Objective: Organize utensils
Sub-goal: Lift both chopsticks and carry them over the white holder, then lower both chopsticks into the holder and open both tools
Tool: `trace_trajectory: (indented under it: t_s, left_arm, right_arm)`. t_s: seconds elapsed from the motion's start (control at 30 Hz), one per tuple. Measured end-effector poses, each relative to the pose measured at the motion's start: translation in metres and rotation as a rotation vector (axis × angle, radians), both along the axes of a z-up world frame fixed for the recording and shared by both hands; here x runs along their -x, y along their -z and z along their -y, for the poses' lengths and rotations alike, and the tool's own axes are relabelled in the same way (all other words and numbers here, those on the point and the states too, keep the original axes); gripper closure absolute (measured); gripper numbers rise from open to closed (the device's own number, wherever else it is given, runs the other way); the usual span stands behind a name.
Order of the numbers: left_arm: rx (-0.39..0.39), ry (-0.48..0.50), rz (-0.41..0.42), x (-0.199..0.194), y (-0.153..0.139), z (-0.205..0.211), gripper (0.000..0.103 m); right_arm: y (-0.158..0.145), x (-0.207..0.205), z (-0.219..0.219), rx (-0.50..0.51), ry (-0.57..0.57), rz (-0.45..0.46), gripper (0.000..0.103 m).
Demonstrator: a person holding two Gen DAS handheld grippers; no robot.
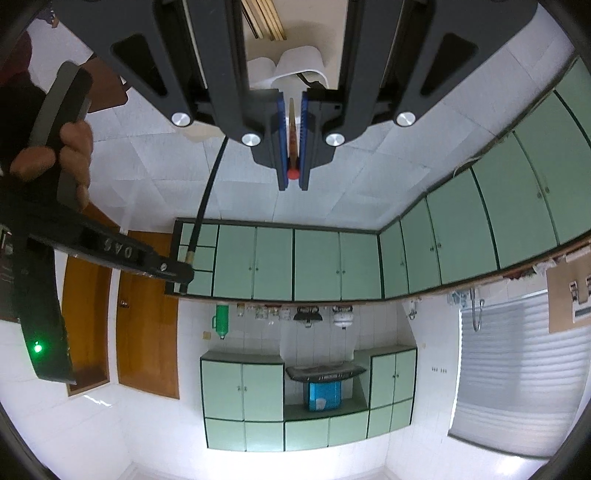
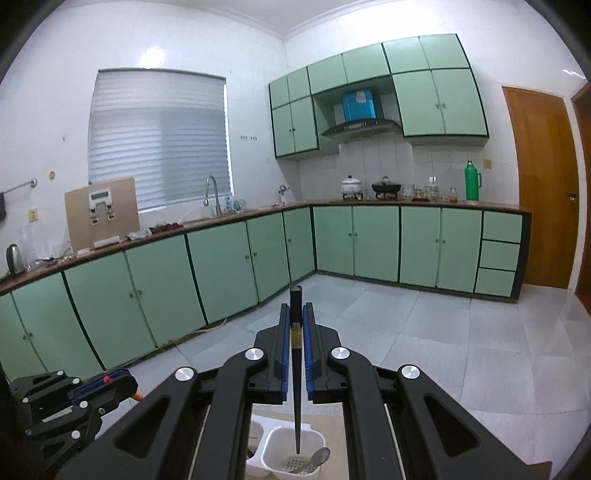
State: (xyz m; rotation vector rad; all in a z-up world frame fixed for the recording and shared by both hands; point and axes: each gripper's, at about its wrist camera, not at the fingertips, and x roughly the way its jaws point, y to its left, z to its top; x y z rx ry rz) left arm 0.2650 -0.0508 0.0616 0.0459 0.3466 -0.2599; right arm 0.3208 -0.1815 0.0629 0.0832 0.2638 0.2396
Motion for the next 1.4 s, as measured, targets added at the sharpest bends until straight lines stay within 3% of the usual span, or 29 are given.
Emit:
trace_trajectory:
  t_s: [0.4,0.83,0.9,0.97,1.03,1.23,1.4]
  left_arm:
    - [-0.011,-0.023,-0.08,-0.051,0.038,-0.005,0.099]
    - [-0.031,-0.044,-0.124,-0.072,0.058,-0.012,0.096]
    - [-0.032,-0.048,-0.124,-0.072,0.058,-0.012,0.09]
    - [-0.027,-0.051,-0.124,-0.069,0.059,-0.011,0.076]
    - [-0.022,-0.051,-0.118,-0.066,0.057,-0.014,0.068]
    - [-0.005,-0.062,-0.088,-0.053,0.051,-0.022,0.046]
    - [0.012,-0.083,-0.074,-0.038,0.05,-0.03,0.035]
  right_arm:
    - [0.058,-0.033,-0.01,0.024,0.01,-0.107,0.096]
    - [0.084,-0.049,0.0,-0.003,0.034,-0.191,0.095]
    - [0.083,-0.049,0.001,-0.008,0.041,-0.193,0.091]
    - [0.081,-0.047,0.005,-0.013,0.052,-0.192,0.064]
    - [0.079,-0.042,0.01,-0.028,0.069,-0.178,0.056]
    - [0.079,-0.025,0.028,-0.06,0.095,-0.172,0.042]
    - [0.081,-0.006,0.043,-0.086,0.117,-0.16,0.031]
